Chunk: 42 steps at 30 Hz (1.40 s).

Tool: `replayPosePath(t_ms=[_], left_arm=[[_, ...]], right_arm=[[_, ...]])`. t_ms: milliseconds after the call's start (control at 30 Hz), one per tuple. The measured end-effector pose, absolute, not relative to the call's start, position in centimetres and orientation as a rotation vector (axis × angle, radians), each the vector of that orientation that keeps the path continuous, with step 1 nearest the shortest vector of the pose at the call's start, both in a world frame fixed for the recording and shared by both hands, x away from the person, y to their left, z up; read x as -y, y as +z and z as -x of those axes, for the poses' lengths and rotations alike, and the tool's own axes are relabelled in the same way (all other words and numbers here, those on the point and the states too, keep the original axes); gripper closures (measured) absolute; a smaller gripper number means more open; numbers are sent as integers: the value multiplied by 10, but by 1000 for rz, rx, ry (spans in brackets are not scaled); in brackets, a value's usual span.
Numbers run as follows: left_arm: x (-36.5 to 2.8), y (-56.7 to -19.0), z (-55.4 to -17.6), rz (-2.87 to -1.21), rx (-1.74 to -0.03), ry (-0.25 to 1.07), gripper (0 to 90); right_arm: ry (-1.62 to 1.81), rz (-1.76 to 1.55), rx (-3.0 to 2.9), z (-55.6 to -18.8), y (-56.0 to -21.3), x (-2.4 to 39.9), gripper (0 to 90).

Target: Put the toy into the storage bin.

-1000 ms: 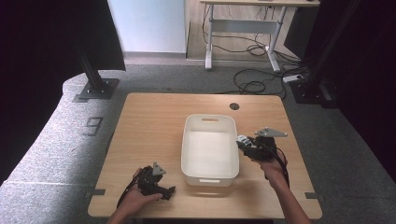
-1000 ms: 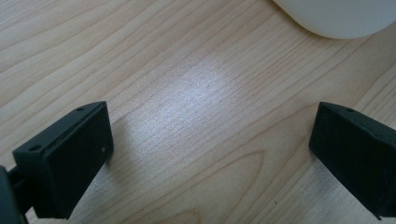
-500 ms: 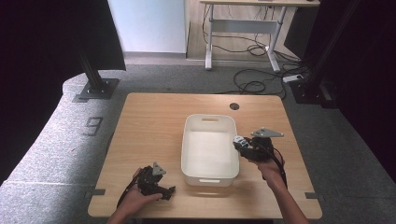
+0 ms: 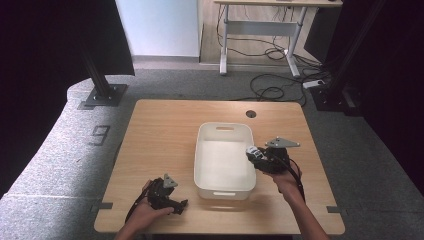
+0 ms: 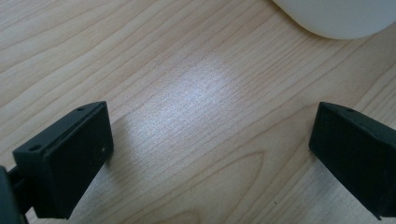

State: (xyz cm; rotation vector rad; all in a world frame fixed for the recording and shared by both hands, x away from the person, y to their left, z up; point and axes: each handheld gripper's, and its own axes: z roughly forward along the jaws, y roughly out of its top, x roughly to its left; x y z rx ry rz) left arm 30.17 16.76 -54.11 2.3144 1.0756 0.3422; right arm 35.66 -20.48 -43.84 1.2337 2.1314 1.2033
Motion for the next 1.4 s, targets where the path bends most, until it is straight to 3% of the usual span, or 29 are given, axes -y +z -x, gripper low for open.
replayPosePath(t_ms=[1400], left_arm=[[-167,-541,-302,-2315,-1065,342,0]], right_arm=[[1226,-1202,-2190,-366,-430,156,500]])
